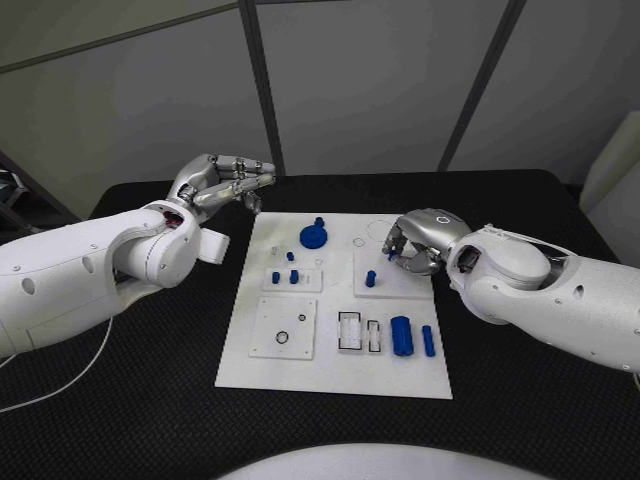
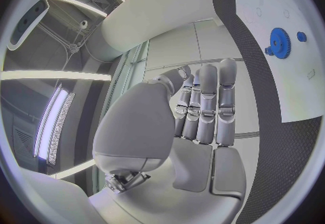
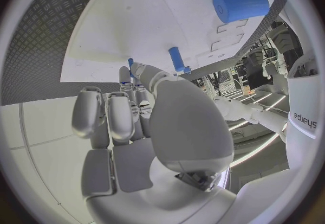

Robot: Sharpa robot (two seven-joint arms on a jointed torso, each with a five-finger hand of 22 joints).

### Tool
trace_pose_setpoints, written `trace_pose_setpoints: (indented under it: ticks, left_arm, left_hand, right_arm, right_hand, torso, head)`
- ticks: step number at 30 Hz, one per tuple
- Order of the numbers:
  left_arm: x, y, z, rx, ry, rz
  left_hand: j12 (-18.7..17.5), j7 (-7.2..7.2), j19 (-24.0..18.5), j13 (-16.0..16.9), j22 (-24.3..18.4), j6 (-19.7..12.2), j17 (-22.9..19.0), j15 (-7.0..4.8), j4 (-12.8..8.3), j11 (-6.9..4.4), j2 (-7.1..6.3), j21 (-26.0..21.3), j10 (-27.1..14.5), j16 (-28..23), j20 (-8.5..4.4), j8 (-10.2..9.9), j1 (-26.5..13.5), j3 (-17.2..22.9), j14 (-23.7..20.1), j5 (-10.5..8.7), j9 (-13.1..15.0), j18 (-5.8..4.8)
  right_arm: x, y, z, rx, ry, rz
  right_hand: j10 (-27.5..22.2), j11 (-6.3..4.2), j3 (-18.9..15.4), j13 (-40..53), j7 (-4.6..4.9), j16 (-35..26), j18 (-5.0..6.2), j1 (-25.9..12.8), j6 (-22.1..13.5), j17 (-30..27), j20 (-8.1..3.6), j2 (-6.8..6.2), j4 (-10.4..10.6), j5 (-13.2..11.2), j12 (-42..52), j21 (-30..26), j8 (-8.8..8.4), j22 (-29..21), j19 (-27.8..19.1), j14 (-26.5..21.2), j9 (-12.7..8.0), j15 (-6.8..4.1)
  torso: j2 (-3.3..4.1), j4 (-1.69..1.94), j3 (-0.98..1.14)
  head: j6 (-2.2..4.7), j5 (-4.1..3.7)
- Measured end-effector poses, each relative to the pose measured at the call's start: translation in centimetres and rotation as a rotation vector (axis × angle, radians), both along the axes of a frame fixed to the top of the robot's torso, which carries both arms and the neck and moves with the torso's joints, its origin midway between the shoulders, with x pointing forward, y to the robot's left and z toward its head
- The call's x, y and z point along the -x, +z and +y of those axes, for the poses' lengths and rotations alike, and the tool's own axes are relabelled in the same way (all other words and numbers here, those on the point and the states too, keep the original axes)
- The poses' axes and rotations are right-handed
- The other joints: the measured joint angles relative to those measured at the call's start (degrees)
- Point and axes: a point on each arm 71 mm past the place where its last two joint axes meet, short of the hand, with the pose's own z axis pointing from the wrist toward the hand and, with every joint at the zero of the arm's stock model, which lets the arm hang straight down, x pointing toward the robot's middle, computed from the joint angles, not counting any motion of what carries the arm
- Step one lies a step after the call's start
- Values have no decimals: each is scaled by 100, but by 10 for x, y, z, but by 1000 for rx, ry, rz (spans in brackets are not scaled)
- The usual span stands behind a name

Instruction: Assemble the parts on the task board

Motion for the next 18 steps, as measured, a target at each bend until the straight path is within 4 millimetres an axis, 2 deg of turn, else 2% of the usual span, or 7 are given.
trace_pose_setpoints:
  ticks: [12, 16, 18]
  left_arm:
    - [0, 0, 0, -1, 1, 3]
    - [-1, -1, -1, -1, 0, 3]
    - [-2, -1, -3, 0, -2, 4]
  left_hand:
    - [0, 21, 0, -1, -6, -21, -19, 0, -14, 18, 0, -21, -18, -13, 0, 0, 0, -14, 0, 0, -1, 0]
    - [0, 21, 0, -1, -6, -21, -19, 0, -14, 18, 0, -21, -18, -13, 0, 0, 0, -14, 0, 0, -4, 0]
    - [0, 21, 0, -1, -5, -21, -19, 0, -14, 18, 0, -21, -18, -13, 0, 0, 0, -14, 0, 0, -4, 0]
  right_arm:
    - [18, 22, 12, -106, 54, -37]
    - [26, 28, 24, -147, 89, -37]
    - [31, 30, 34, -170, 113, -32]
  right_hand:
    - [0, 0, 22, -1, 0, 21, 1, 1, -1, 12, 20, -3, -23, 3, -9, 6, -25, 24, 20, 0, -7, 0]
    - [0, 0, 38, -2, 0, 21, 1, 1, -1, 18, 20, -3, -38, 28, -10, 25, -27, 39, 20, 0, -7, 0]
    - [0, 0, 44, -4, -1, 21, 1, 1, -1, 19, 20, -3, -45, 29, -19, 25, -28, 41, 20, 0, -7, 0]
  torso:
    - [-4, 0, -4]
    - [-6, 1, -6]
    - [-6, 3, -7]
  head:
    - [24, 22]
    - [42, 54]
    - [48, 96]
